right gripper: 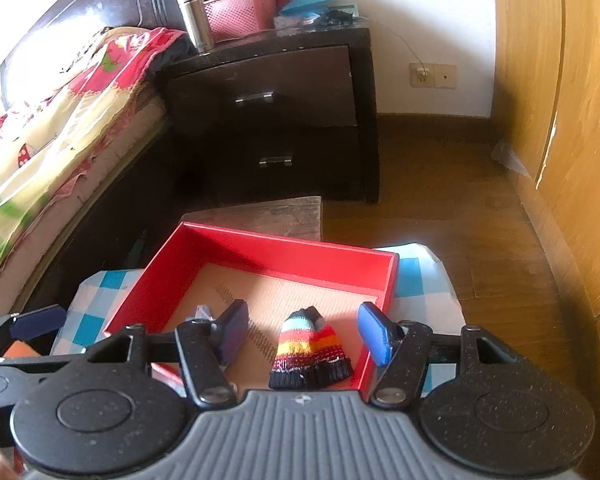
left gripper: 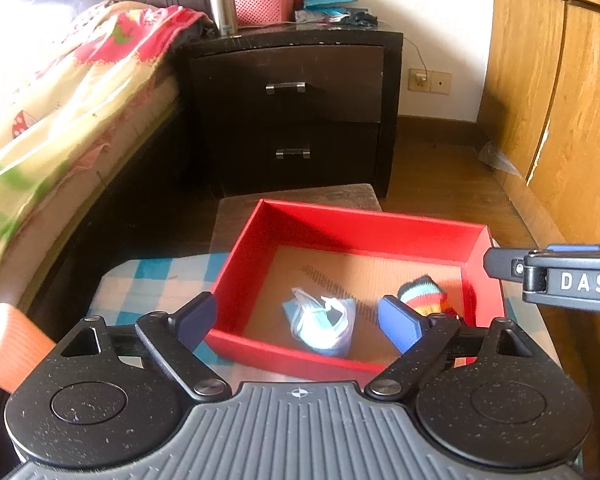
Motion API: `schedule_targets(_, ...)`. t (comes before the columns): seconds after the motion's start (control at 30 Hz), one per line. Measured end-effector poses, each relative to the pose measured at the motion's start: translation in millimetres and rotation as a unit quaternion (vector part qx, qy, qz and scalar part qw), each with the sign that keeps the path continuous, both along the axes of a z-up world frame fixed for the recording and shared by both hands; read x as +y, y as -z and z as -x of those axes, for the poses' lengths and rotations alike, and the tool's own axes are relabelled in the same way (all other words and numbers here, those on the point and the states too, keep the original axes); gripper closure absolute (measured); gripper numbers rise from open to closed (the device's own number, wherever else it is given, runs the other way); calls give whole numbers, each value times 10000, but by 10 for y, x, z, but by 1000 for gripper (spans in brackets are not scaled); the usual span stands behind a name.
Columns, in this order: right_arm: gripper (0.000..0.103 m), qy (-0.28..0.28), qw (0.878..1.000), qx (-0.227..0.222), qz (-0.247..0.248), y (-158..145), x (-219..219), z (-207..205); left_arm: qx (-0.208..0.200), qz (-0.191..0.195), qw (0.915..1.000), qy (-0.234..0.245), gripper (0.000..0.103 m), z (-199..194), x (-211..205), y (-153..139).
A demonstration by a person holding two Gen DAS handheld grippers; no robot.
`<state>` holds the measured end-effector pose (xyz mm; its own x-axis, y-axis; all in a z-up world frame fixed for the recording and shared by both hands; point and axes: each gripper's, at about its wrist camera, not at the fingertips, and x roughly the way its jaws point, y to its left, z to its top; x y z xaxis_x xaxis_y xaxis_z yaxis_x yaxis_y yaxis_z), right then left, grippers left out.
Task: Organize soft objects
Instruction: 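Lower the striped hat into the red box and open the right tool, then grasp the pink towel with the left tool while the right tool approaches the white sponge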
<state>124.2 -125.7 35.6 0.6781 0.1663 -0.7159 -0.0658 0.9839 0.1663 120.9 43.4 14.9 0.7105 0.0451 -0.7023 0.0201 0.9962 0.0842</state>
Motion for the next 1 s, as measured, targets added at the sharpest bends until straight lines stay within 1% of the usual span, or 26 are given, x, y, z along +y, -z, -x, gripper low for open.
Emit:
schedule_targets(0.2,61,-79,9999,-30,61,-63,21,203,9,-61,10000,53,16,178,-1,-7)
schedule_targets(0.33,61,-190,9998,51,42,-46,67,310,-1,-64,10000,76,15,273,17,-14)
schedule_targets(0.43,61,-276,9995,65,131,-34,118,383,-3,-83,9999,86,15,329,34,-23)
schedule_targets(0.73,60,-359,9991,136,170,2,132,607,37,-88,9999,77,14,541,105,5)
schedule_targets(0.87,60,-374,9990,210,153,40,74,766,152,-52,9999,48,14,682,166,61)
schedule_targets(1.0,60,-399,9987,302,133,98,39,914,320,101,9994,49,13,828,235,138)
